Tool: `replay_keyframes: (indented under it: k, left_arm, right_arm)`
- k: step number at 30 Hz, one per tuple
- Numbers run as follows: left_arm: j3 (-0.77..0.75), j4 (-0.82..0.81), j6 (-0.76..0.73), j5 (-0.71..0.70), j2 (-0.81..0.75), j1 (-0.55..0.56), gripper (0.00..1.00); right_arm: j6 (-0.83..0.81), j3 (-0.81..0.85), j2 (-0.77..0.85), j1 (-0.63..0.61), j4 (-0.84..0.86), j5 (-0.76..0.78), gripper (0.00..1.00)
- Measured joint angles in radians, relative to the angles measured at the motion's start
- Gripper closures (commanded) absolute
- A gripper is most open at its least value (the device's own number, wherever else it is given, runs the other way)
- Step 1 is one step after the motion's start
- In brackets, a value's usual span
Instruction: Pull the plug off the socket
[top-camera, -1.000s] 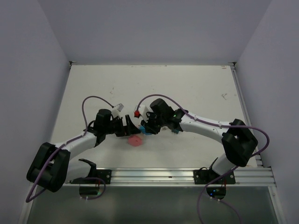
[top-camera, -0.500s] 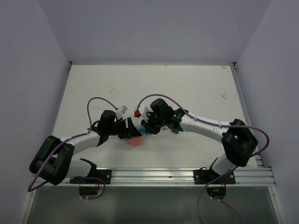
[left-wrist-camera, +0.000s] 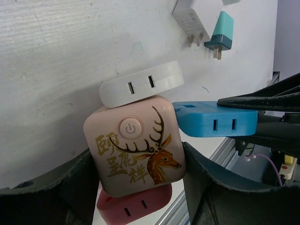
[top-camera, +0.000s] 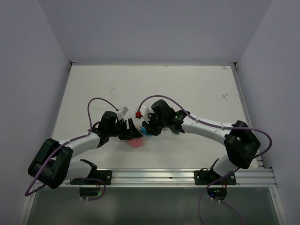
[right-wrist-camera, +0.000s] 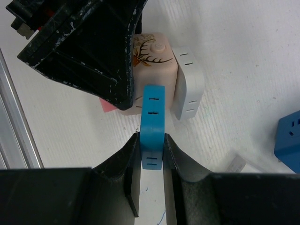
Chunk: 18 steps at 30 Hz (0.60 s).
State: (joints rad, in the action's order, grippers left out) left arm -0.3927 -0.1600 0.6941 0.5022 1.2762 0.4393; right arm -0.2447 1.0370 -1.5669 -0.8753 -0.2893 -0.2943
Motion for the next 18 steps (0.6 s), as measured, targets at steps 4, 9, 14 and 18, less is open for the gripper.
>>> replay_keyframes:
  k: [4,9,14,18]
  left_arm:
    - [0.000,0.029,-0.005,-0.034,-0.019,0.005,1.00]
    - [0.000,0.030,-0.004,-0.113,-0.034,-0.002,1.00]
    - [0.000,0.031,0.002,-0.135,-0.041,-0.002,1.00]
    - [0.000,0.050,0.002,-0.152,-0.062,-0.002,1.00]
  right_arm:
    - [0.001,-0.013,0.032,-0.002,-0.009,0.000,1.00]
    - [0.002,-0.013,0.110,0.000,-0.043,0.000,1.00]
    - [0.006,-0.015,0.142,0.000,-0.060,0.013,1.00]
    - [0.050,-0.045,0.174,0.015,-0.055,0.055,1.00]
